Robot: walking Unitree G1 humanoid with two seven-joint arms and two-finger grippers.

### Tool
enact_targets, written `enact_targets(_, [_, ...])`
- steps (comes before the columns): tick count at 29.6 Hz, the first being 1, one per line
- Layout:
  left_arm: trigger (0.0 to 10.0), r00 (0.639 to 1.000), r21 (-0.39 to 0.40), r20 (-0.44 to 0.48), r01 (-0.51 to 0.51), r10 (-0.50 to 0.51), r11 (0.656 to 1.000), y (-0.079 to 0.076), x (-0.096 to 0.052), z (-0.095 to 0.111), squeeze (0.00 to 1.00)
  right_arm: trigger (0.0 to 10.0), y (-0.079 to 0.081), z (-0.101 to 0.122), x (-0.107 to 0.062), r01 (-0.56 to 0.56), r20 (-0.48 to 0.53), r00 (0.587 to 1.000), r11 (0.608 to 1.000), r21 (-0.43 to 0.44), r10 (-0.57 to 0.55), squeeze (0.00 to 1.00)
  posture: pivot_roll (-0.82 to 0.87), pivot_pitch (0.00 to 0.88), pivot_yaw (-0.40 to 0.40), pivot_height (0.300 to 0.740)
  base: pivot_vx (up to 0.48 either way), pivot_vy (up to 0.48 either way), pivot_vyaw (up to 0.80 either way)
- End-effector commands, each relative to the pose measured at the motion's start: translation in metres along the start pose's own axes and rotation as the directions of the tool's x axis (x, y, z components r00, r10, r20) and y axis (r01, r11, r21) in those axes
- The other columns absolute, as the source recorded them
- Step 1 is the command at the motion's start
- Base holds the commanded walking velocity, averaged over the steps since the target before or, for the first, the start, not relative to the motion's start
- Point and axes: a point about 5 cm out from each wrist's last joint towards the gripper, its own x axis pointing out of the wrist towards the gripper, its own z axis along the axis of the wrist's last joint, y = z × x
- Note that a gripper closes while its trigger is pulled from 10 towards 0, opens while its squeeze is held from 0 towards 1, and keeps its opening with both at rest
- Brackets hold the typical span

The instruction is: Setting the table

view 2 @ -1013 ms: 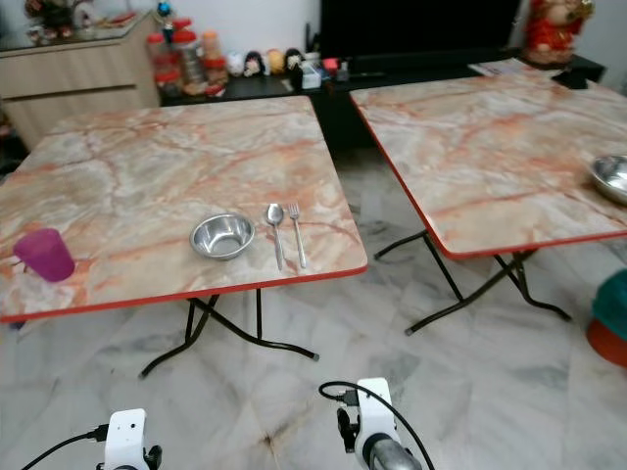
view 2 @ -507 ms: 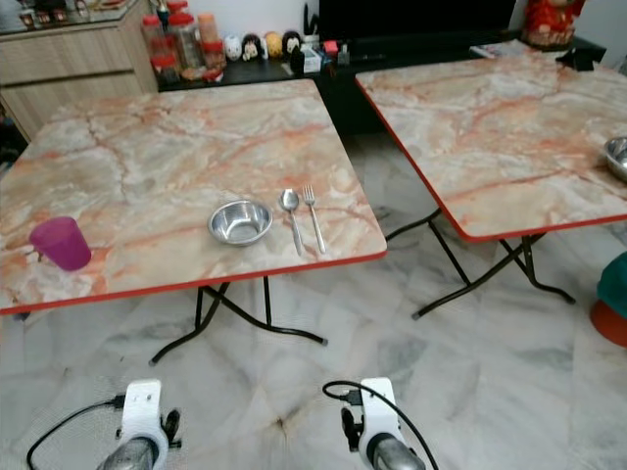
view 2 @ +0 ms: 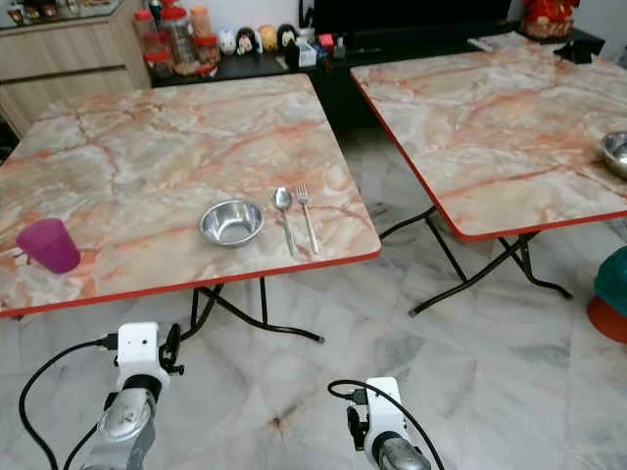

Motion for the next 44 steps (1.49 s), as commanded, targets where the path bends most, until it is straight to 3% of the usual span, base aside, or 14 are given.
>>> enact_targets(1, [10.0,0.999,0.019,0.033,-0.018,0.017,1.0,0.008,-0.004,0.004,1.0,10.0,0.001,0.001,0.0,-0.004,0.006,1.0,1.0,-0.005,0.004,0.0,0.04,0.029,0.038,0.728,0.0,0.0,0.0])
enact_targets(5, [10.0,0.996,0.012,0.083,-0.032,0.031,0.999,0.011,-0.008,0.014,1.0,10.0,0.001,0.001,0.0,-0.008,0.002,1.0,1.0,-0.012,0.008,0.0,0.05,0.029,0.033,0.728,0.0,0.0,0.0])
enact_targets(8, [10.0,0.983,-0.022,0.183,-0.029,0.033,0.999,0.006,-0.006,0.04,1.0,10.0,0.001,0.001,0.0,-0.011,-0.001,1.0,1.0,-0.021,0.011,0.0,0.06,0.019,0.03,0.728,0.0,0.0,0.0])
enact_targets(10, [10.0,0.978,-0.033,0.205,-0.027,0.033,0.999,0.005,-0.004,0.046,1.0,10.0,0.001,0.001,0.0,-0.012,-0.002,1.0,1.0,-0.023,0.012,0.0,0.06,0.019,0.03,0.728,0.0,0.0,0.0])
enact_targets(11, [10.0,0.96,-0.076,0.277,-0.015,0.036,0.997,0.0,0.002,0.069,1.0,10.0,0.001,0.001,0.0,-0.013,-0.002,1.0,1.0,-0.024,0.013,0.0,0.05,0.01,0.031,0.728,0.0,0.0,0.0])
enact_targets(16, [10.0,0.94,-0.116,0.34,0.007,0.033,0.993,-0.004,0.007,0.095,1.0,10.0,0.001,0.002,0.001,-0.014,-0.001,1.0,1.0,-0.025,0.014,0.0,0.05,0.001,0.033,0.728,0.0,0.0,0.0])
enact_targets(17, [10.0,0.936,-0.14,0.353,0.044,0.008,0.989,-0.009,0.014,0.108,0.42,10.0,0.001,0.003,0.001,-0.012,0.002,1.0,1.0,-0.026,0.012,0.0,0.04,0.0,0.036,0.728,0.0,0.0,0.0])
enact_targets(18, [10.0,0.936,-0.14,0.353,0.044,0.008,0.989,-0.009,0.014,0.108,0.42,10.0,0.001,0.003,0.001,-0.012,0.002,1.0,1.0,-0.026,0.012,0.0,0.04,0.0,0.036,0.728,0.0,0.0,0.0])
enact_targets(19, [10.0,0.933,-0.145,0.359,0.077,-0.02,0.986,-0.015,0.019,0.117,0.02,10.0,0.001,0.004,0.001,-0.009,0.004,1.0,1.0,-0.025,0.01,0.0,0.04,0.0,0.037,0.728,0.0,0.0,0.0])
enact_targets(25, [10.0,0.931,-0.159,0.361,0.126,-0.061,0.979,-0.023,0.022,0.128,0.0,10.0,0.0,0.005,0.001,-0.003,0.008,1.0,1.0,-0.023,0.003,0.0,0.03,0.0,0.039,0.728,0.0,0.0,0.0])
enact_targets(27, [10.0,0.927,-0.192,0.362,0.179,-0.1,0.965,-0.039,0.036,0.139,0.0,10.0,-0.001,0.005,0.001,0.007,0.008,1.0,1.0,-0.016,-0.007,0.0,0.03,0.0,0.039,0.728,0.0,0.0,0.0])
enact_targets(30, [10.0,0.936,-0.18,0.345,0.142,-0.072,0.973,-0.041,0.046,0.143,0.0,10.0,-0.001,0.004,0.001,0.006,0.006,1.0,1.0,-0.015,-0.006,0.0,0.01,0.0,0.039,0.728,0.311,0.0,0.0])
enact_targets(32, [10.0,0.933,-0.216,0.355,0.141,-0.057,0.966,-0.043,0.05,0.149,0.0,10.0,-0.001,0.003,0.001,0.01,0.004,1.0,1.0,-0.011,-0.01,0.0,0.01,0.0,0.035,0.728,0.347,0.0,0.0])
enact_targets(44, [10.0,0.924,-0.21,0.374,0.165,-0.076,0.964,-0.049,0.058,0.16,0.0,10.0,-0.003,0.003,0.0,0.019,0.008,1.0,1.0,-0.007,-0.019,0.0,0.01,0.009,0.035,0.728,0.359,0.0,0.0])
